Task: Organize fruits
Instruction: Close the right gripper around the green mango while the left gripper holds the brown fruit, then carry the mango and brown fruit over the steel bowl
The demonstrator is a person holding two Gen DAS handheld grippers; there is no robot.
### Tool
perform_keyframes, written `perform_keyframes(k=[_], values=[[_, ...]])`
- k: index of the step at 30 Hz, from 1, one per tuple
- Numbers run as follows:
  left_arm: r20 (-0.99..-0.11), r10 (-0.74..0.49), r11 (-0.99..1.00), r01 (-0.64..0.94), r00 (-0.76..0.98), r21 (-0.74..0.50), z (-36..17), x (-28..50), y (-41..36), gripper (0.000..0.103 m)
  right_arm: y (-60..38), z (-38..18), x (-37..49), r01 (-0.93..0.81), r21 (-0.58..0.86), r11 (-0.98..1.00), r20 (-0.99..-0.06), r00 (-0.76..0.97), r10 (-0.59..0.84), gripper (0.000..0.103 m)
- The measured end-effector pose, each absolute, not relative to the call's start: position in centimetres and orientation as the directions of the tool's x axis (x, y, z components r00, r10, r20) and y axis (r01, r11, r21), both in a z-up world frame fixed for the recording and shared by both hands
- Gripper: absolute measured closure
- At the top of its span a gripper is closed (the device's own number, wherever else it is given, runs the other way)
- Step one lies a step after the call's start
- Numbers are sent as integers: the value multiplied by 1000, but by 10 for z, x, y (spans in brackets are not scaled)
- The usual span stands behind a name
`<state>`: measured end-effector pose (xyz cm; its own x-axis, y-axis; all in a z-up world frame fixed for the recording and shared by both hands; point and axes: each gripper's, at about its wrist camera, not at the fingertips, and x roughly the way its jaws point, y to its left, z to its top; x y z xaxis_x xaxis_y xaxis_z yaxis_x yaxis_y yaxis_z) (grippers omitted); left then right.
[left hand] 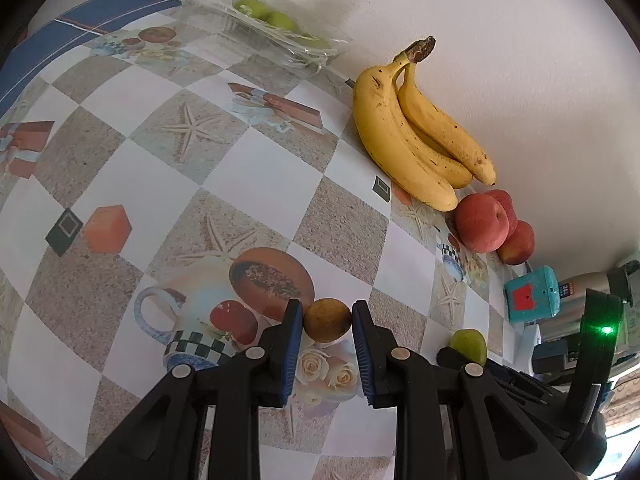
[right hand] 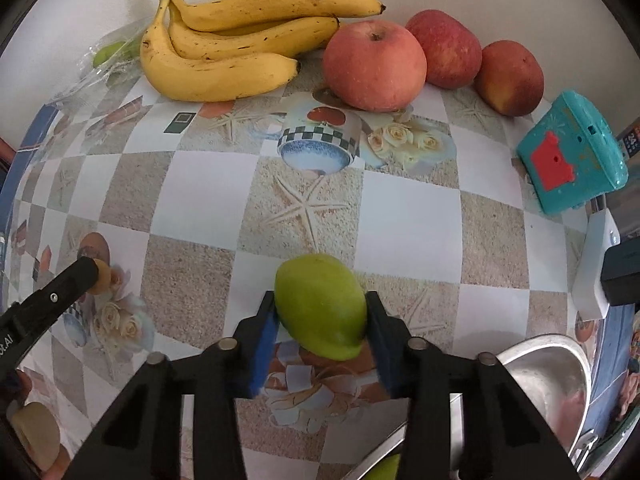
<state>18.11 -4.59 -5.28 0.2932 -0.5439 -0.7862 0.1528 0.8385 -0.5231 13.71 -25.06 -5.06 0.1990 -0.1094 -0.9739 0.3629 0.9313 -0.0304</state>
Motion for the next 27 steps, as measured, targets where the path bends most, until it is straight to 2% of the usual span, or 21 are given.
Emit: perform_keyframes(k=[9, 18, 27], values=[[-781, -559, 828, 144, 278, -542, -45, 175, -43, 76, -247, -35, 127, 382, -5, 924, -965, 239, -104, 60], [-770, -578, 816, 162, 270, -555, -15, 159, -44, 76, -223, -5, 96, 396, 44, 917, -951, 299, -83, 60], [-786, -561, 824, 257, 257, -504, 19, 124, -58, 76, -218, 29, 41, 439, 70, 896, -935, 341, -93, 60]])
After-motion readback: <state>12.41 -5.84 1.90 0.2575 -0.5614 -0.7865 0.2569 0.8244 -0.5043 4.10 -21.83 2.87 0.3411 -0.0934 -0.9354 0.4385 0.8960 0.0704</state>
